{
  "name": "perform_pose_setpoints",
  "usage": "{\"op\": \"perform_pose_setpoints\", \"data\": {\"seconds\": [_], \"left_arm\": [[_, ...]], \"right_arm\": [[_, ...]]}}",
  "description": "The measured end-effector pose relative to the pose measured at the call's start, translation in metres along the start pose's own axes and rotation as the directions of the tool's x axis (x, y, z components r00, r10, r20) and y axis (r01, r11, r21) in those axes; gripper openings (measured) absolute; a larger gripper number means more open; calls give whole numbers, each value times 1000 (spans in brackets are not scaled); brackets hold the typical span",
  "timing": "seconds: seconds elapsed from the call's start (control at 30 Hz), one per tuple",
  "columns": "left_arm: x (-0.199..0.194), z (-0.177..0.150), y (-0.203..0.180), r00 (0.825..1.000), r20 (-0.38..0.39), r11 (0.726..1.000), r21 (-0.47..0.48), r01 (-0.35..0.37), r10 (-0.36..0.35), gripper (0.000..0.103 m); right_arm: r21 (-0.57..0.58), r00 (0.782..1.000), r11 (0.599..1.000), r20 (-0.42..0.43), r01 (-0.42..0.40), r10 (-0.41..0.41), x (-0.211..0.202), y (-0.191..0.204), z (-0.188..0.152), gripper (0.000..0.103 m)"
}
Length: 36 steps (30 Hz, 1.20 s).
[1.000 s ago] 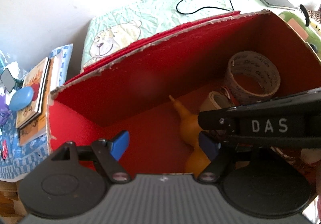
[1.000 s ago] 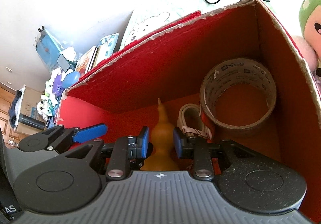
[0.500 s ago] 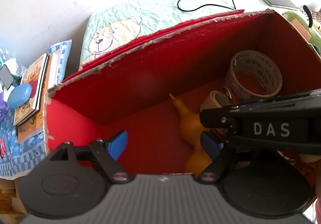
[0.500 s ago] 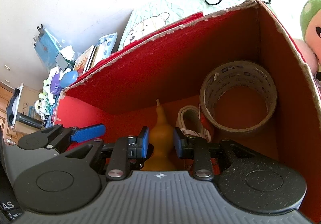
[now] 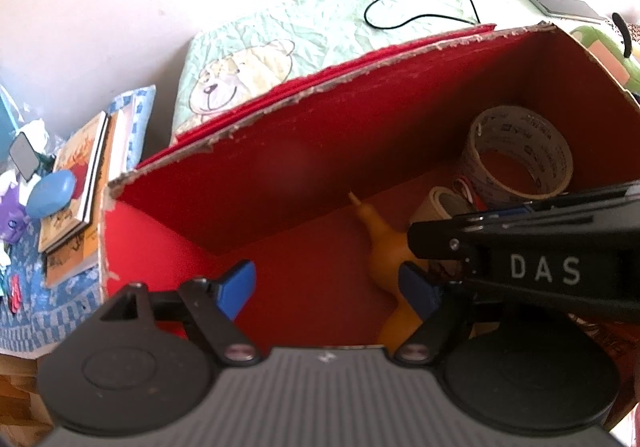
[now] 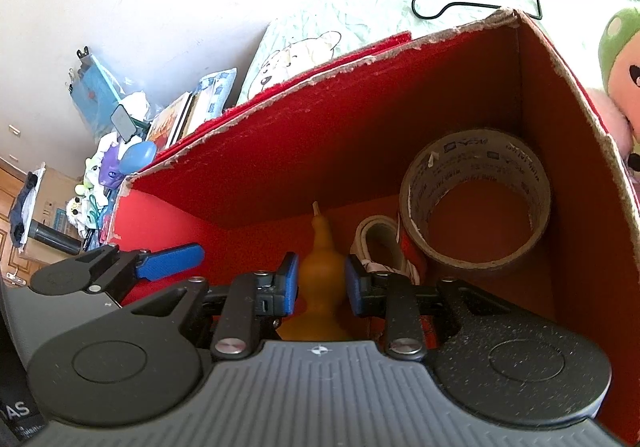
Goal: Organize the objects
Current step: 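Open the right gripper and withdraw it from the box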
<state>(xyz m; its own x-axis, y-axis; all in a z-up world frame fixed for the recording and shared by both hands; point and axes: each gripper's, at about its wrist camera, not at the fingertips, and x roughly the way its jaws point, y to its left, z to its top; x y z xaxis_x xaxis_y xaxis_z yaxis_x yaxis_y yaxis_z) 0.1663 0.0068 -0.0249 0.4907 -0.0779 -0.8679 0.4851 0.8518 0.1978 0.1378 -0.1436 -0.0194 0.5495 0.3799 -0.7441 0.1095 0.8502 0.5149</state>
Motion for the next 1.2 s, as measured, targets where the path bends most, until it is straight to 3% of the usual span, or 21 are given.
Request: {"op": "perform_pose_setpoints", "data": {"seconds": [0.13,0.33,0.43,0.57,0.83,0.97,1.03,1.2], "left_arm": [[-1,0,-1,1000,3,1000,2,-6,6,81],[-12,-3,1,999,40,1000,-18,-11,12,81],[-24,-5,8,999,51,998,-58,11,-8,81],[-50,-14,8,995,91,998,-57,-38,44,81],[-89,-32,14,990,128,994,-92,-55,67,85],[-105,-43,11,988,137,993,-102,-53,67,85],[-114,-50,10,987,144,993,-107,-58,73,85],[-131,-65,10,988,132,991,-117,-63,78,85]], "right_arm": [[8,1000,1000,-11,20,-20,2,1,1,29],[-25,992,995,85,98,-96,-14,12,-5,30],[-14,989,997,126,74,-72,-31,15,-9,30],[-43,977,995,195,92,-82,-52,26,-20,30],[-71,947,992,311,105,-78,-83,45,-54,34],[-81,936,992,345,98,-65,-97,50,-68,36],[-80,931,992,360,98,-62,-105,52,-76,43],[-80,927,992,371,93,-57,-119,52,-92,44]]}}
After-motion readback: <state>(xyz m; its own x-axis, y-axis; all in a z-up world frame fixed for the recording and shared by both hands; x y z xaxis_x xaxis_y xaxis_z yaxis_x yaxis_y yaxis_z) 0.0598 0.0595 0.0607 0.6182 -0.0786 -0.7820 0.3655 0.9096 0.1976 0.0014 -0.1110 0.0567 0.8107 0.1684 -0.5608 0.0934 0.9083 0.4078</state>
